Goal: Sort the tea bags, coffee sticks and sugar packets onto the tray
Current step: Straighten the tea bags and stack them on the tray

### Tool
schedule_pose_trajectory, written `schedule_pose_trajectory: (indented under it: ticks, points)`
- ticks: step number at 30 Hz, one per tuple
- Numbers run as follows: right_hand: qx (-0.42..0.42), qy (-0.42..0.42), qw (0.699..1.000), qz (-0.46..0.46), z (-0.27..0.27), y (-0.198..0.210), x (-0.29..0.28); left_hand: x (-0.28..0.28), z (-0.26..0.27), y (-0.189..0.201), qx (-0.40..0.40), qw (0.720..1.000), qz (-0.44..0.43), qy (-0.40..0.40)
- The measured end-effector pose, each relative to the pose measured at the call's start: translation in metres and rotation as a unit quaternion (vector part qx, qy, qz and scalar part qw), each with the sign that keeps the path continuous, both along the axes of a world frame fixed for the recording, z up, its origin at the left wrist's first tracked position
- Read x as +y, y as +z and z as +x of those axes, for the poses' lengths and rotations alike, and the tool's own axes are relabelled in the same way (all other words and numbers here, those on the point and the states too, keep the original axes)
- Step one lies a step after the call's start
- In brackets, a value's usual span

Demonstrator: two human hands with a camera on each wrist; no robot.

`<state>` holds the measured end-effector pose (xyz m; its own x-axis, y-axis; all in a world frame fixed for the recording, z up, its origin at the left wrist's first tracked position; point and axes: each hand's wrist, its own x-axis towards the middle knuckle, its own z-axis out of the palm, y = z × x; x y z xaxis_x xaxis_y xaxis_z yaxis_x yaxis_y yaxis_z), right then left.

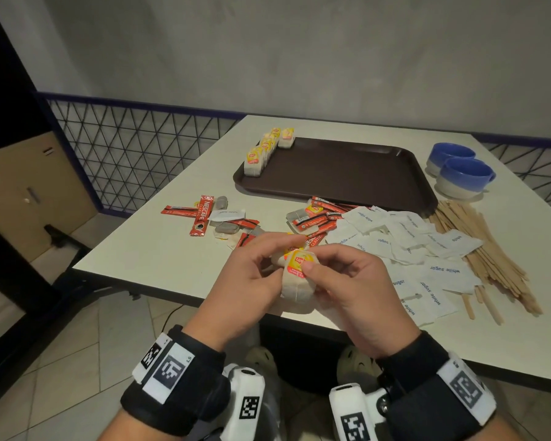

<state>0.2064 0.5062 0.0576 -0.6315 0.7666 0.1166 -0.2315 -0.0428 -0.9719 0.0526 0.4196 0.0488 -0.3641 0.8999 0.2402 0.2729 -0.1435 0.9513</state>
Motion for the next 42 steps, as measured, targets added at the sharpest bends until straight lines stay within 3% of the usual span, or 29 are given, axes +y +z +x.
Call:
schedule_pose_trajectory:
  ticks: [9, 17, 29, 36, 42]
  points:
    - [-0.054, -0.095, 0.991, 0.077, -0.011, -0.006, -0.008, -0.002, 0.0, -0.003, 0.021, 0.999, 0.033, -0.007]
    - [-0.048, -0.093, 0.99, 0.09, -0.012, -0.008, -0.009, -0.001, 0.001, -0.005, 0.036, 0.999, 0.038, 0.001]
    - [0.036, -0.061, 0.997, 0.008, -0.002, -0.003, -0.005, -0.005, 0.004, 0.003, -0.141, 0.989, 0.043, 0.002]
    - [0.007, -0.085, 0.996, 0.037, -0.004, -0.007, -0.005, -0.001, 0.007, 0.003, -0.098, 0.994, 0.034, 0.035]
    - [0.0, -0.094, 0.995, 0.034, -0.004, -0.008, -0.004, 0.002, 0.003, 0.001, -0.15, 0.984, 0.052, 0.082]
